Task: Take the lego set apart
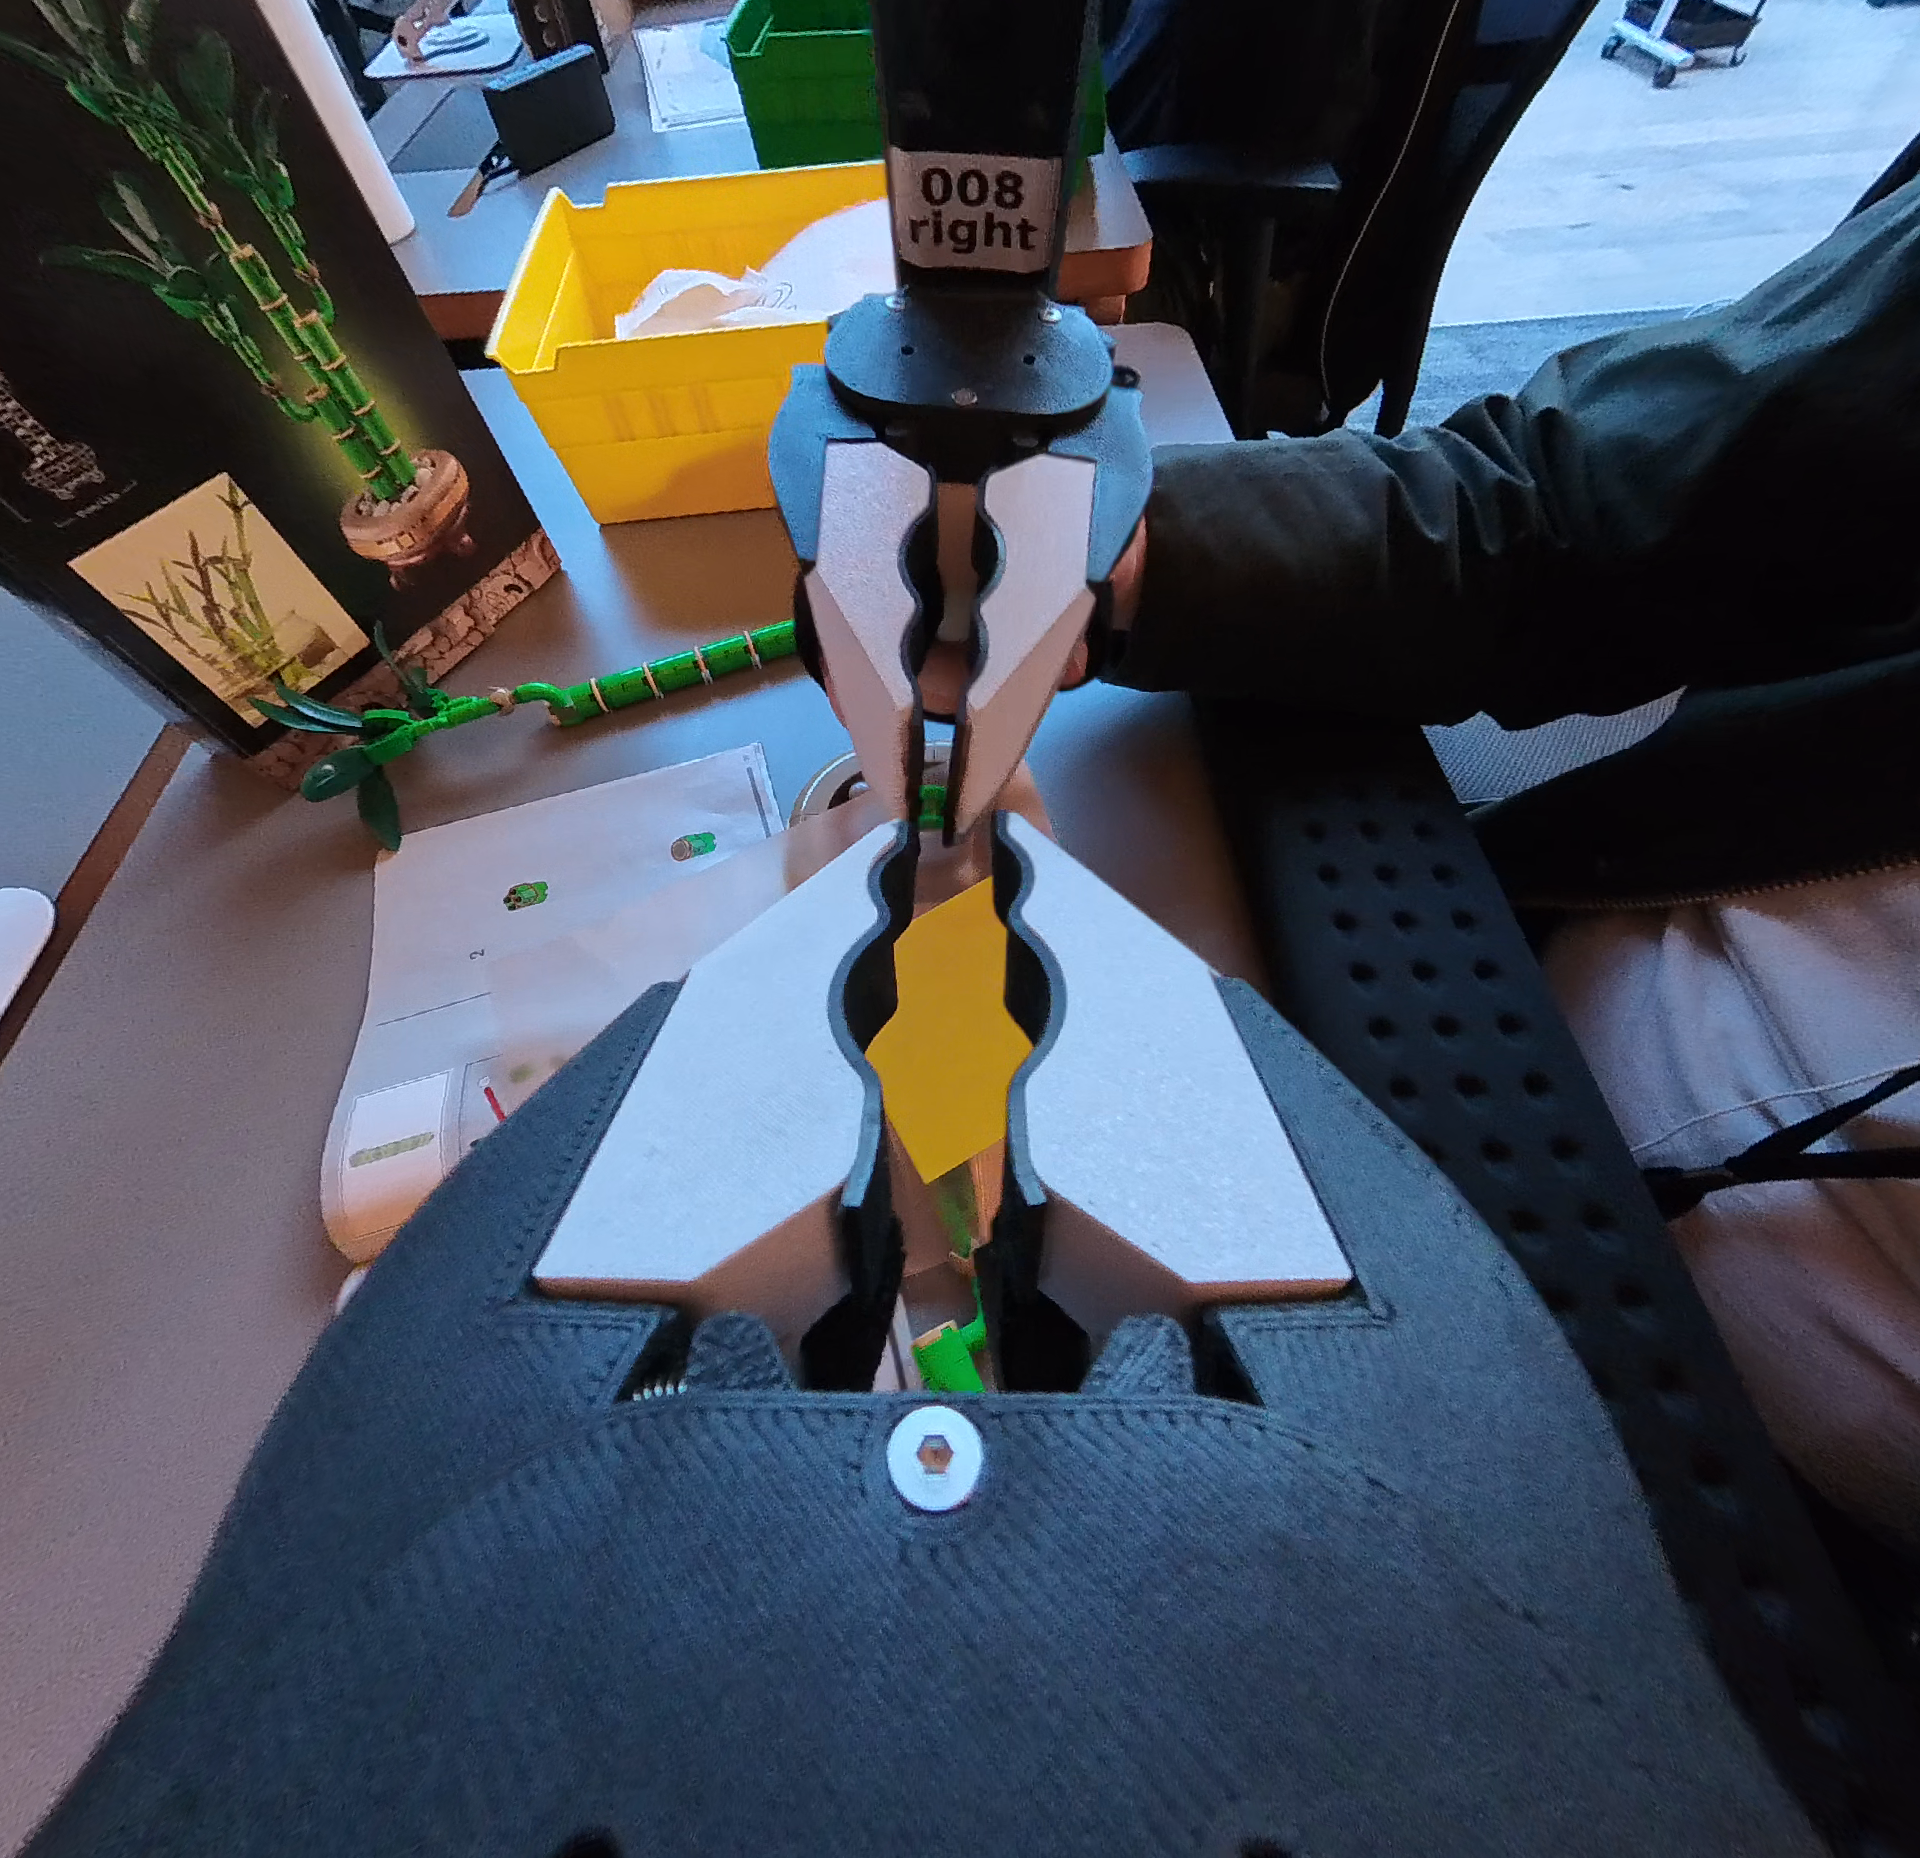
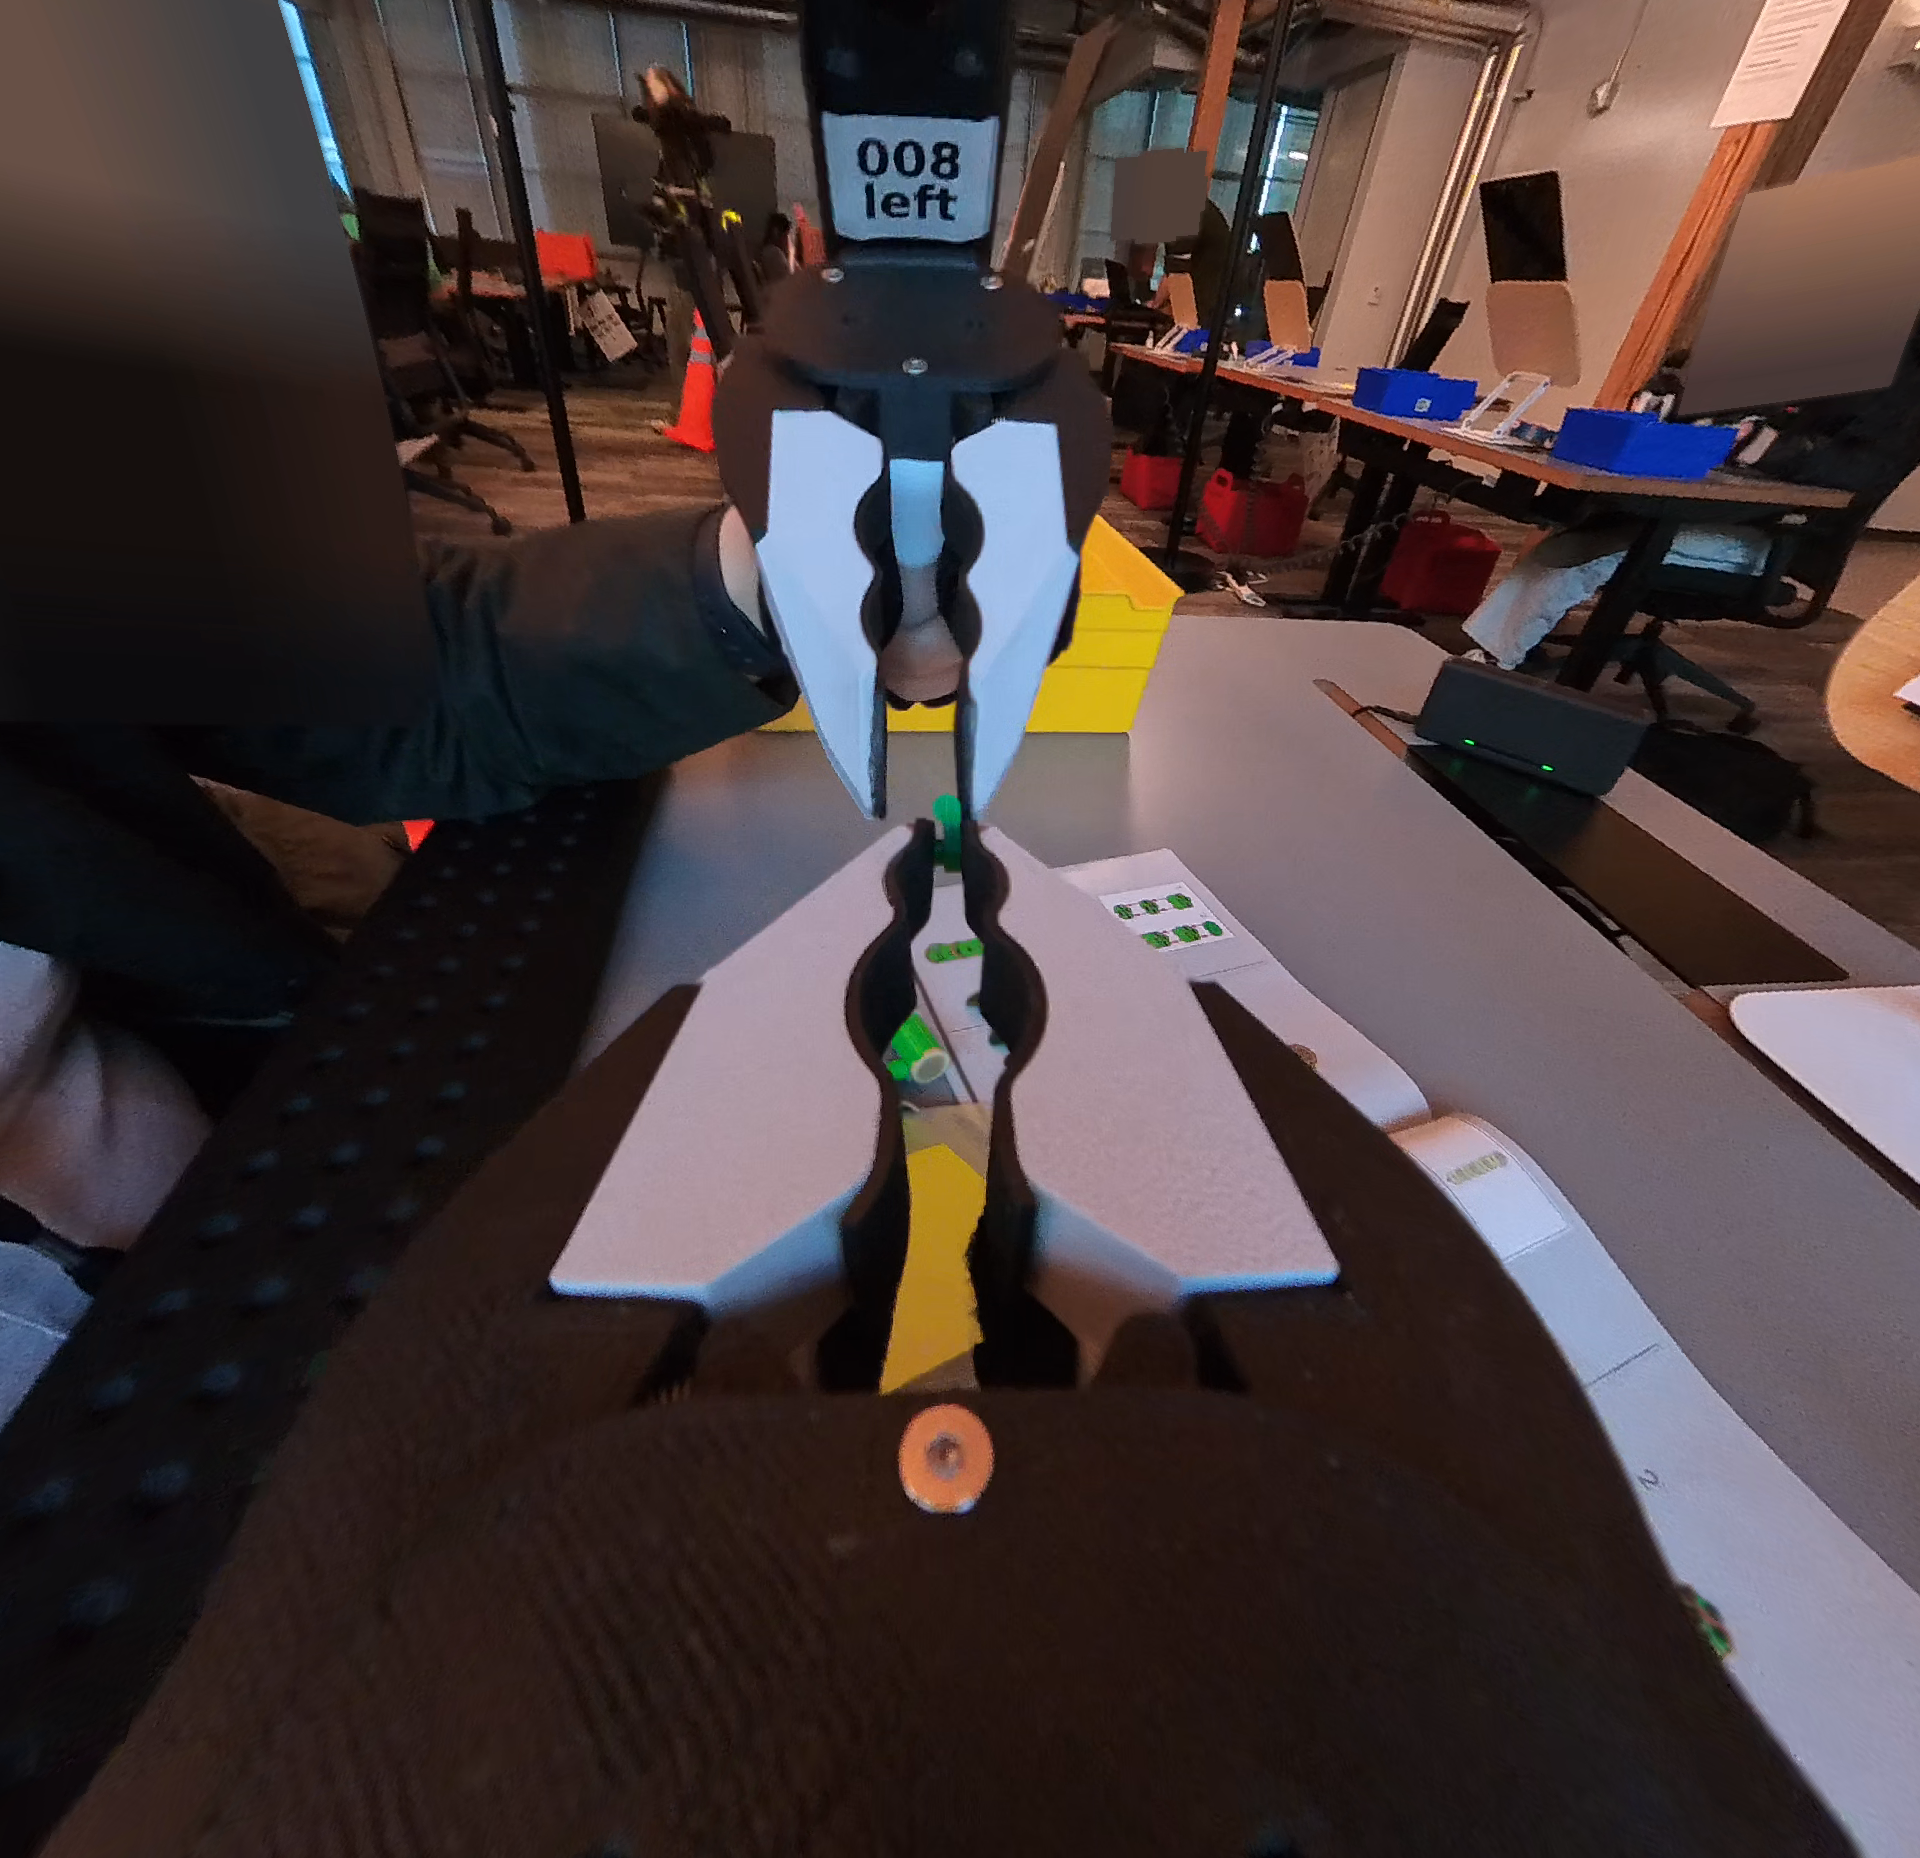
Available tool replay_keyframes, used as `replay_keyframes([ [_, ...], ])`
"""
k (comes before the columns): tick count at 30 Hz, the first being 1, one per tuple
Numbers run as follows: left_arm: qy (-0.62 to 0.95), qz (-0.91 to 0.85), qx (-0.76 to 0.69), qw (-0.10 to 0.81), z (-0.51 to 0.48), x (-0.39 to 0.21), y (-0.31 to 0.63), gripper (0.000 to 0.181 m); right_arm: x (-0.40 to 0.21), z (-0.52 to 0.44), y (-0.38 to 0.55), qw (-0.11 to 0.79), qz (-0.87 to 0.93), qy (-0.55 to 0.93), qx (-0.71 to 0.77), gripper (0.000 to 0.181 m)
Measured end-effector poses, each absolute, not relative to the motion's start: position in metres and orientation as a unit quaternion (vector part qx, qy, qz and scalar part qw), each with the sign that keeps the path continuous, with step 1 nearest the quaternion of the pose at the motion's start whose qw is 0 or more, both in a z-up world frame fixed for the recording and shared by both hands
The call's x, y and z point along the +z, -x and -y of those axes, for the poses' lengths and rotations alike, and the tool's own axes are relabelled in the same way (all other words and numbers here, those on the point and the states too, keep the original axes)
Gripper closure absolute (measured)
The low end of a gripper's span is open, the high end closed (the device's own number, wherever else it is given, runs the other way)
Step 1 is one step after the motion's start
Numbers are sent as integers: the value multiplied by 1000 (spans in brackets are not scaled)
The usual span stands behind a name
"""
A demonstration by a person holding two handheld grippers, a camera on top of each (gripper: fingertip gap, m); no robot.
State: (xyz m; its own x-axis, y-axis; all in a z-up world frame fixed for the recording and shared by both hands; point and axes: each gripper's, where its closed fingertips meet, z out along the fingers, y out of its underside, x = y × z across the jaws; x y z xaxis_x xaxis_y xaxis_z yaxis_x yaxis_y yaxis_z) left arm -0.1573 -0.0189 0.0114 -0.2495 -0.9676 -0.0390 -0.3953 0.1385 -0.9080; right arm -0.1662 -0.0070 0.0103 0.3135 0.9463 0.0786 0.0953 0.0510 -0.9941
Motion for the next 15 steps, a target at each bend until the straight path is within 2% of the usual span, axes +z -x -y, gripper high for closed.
replay_keyframes([
  [8, 526, -678, -388, 337, 10, -8, 155, 178, -13, 1, 170, 536, 470, 612, 342, 178],
  [15, 532, -644, -449, 317, 10, 9, 159, 179, -4, 2, 169, 547, 455, 601, 364, 175],
])
